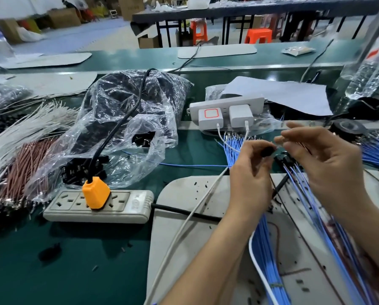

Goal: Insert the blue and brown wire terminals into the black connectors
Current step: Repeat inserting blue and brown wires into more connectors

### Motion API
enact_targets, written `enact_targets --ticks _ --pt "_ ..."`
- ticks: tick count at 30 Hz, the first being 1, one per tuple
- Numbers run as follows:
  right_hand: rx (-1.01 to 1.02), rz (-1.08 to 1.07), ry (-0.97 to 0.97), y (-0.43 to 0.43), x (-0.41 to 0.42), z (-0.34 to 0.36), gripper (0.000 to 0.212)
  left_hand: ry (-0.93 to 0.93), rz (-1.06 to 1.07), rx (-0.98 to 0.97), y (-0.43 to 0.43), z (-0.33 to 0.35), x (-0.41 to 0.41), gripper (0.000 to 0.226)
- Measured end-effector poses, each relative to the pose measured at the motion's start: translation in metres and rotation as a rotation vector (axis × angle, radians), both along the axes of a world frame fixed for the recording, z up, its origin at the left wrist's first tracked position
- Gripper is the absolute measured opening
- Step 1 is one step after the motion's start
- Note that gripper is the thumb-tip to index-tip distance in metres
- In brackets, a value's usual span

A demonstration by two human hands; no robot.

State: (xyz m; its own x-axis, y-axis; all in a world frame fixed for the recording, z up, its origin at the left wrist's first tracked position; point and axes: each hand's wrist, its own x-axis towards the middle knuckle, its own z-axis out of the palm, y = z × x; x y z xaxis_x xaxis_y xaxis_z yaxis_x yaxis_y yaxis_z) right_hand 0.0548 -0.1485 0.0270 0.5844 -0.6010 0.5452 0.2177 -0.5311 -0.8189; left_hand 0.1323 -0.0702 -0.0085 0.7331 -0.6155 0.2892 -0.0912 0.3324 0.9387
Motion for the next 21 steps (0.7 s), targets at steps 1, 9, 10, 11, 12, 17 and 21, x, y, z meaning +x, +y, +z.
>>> enact_targets --ticks 1,9,10,11,12,17,21 --pt "-0.001 0.000 0.002 0.000 0.000 0.000 0.016 0.006 -0.010 0.005 0.000 0.000 0.000 0.024" --pt "-0.131 -0.050 0.060 -0.003 -0.001 -0.008 0.030 0.010 -0.036 0.034 0.001 0.001 -0.001 0.016" --pt "-0.182 -0.066 0.072 -0.003 -0.001 -0.008 0.031 0.005 -0.034 0.035 0.001 0.001 -0.001 0.015" --pt "-0.226 -0.080 0.083 -0.003 -0.002 -0.008 0.031 0.005 -0.032 0.036 0.001 0.002 -0.002 0.015" --pt "-0.255 -0.092 0.094 -0.004 -0.002 -0.007 0.029 0.008 -0.028 0.033 0.001 0.002 -0.002 0.015" --pt "-0.114 -0.022 0.150 -0.014 -0.007 -0.003 0.022 -0.010 -0.029 0.040 0.000 0.001 -0.002 0.018" --pt "0.231 0.191 0.109 -0.027 -0.012 0.006 0.013 -0.012 -0.059 0.035 0.000 0.001 -0.002 0.013"
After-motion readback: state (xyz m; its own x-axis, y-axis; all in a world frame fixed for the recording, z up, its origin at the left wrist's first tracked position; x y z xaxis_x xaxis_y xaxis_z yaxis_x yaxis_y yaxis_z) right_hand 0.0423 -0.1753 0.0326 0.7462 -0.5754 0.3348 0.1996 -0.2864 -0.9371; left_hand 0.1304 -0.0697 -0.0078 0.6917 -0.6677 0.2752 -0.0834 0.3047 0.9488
